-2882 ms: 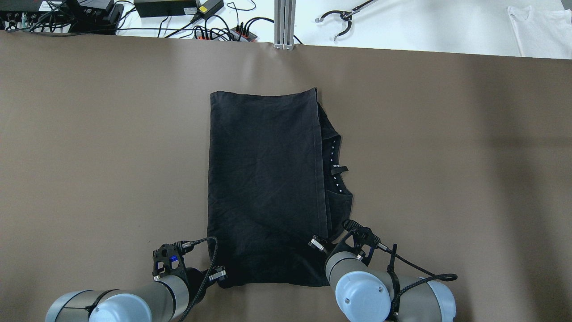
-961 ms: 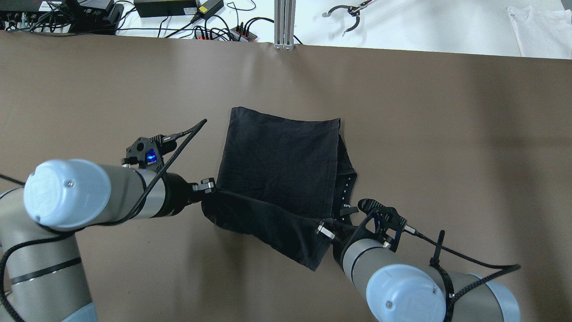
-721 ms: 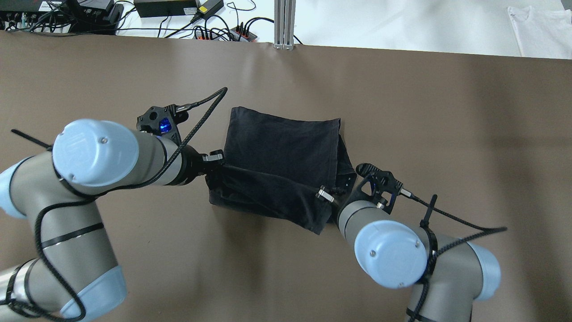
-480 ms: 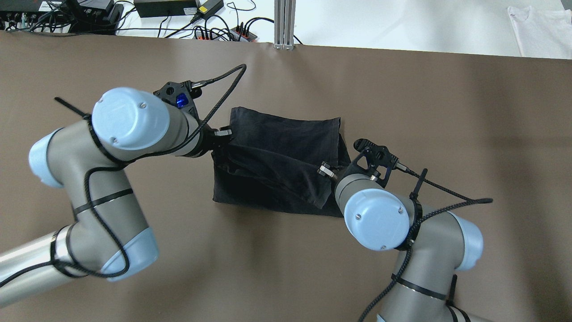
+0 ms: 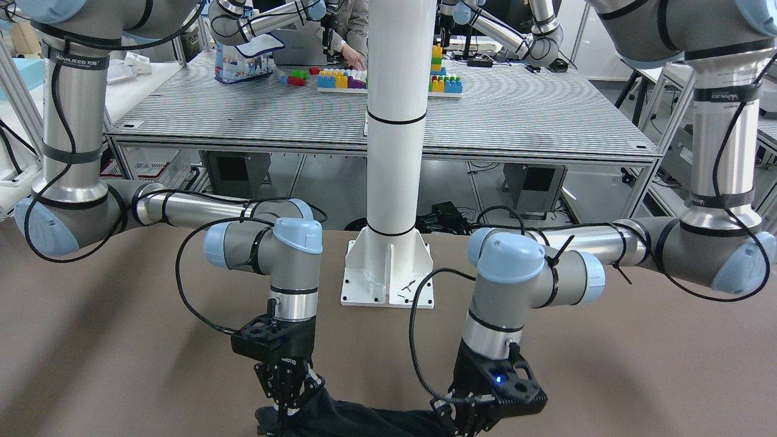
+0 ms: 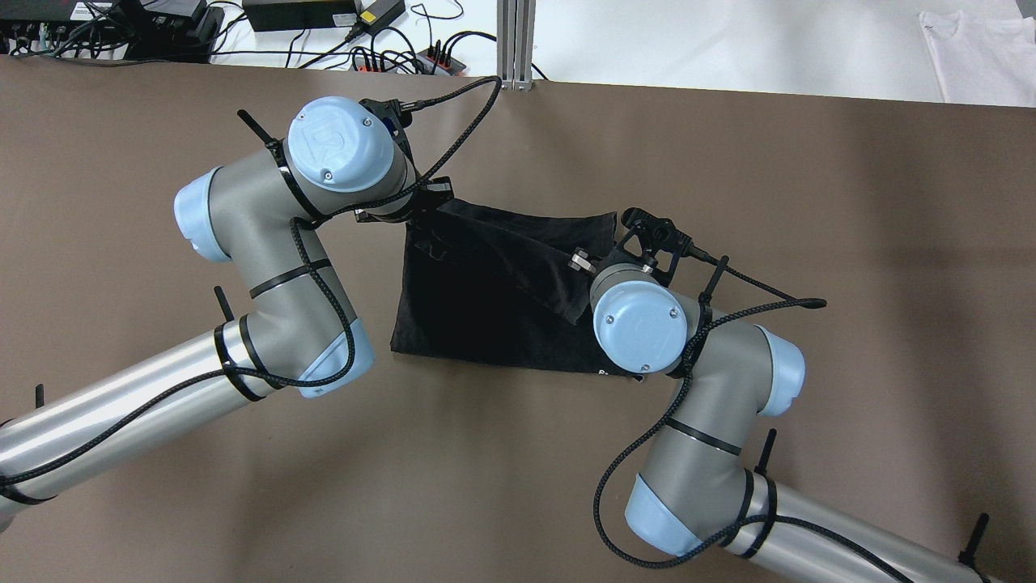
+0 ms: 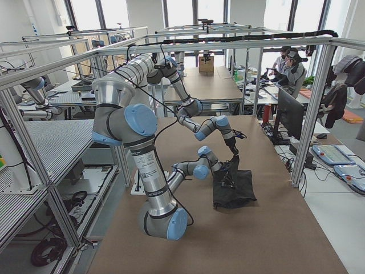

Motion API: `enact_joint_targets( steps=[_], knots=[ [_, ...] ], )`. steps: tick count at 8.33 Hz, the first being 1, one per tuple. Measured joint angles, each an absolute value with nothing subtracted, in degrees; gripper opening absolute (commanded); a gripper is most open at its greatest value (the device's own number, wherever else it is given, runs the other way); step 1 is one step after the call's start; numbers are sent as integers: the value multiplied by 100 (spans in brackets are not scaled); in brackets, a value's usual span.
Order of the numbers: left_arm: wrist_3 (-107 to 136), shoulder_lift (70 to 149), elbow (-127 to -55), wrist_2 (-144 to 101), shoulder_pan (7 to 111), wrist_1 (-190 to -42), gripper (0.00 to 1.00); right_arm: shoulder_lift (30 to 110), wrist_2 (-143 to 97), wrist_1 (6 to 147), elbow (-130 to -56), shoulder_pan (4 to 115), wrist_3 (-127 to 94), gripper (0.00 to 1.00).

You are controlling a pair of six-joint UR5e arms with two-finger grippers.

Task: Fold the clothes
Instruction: 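Lift the near edge with both grippers and fold it toward the collar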

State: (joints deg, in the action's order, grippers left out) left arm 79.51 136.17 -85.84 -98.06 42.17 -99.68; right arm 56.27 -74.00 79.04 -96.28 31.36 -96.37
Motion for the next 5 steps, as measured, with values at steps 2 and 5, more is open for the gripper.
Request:
enact_joint_targets(
  steps=[2, 5],
  knots=[
    [7826, 13669, -7659, -9774, 4257, -10800, 100, 5277, -7400, 7248, -8529, 3303, -9331, 92],
    [7765, 13620, -7266, -9460, 4238, -11382, 100, 5060, -7617, 6817, -8054, 3607, -9175, 93]
  ],
)
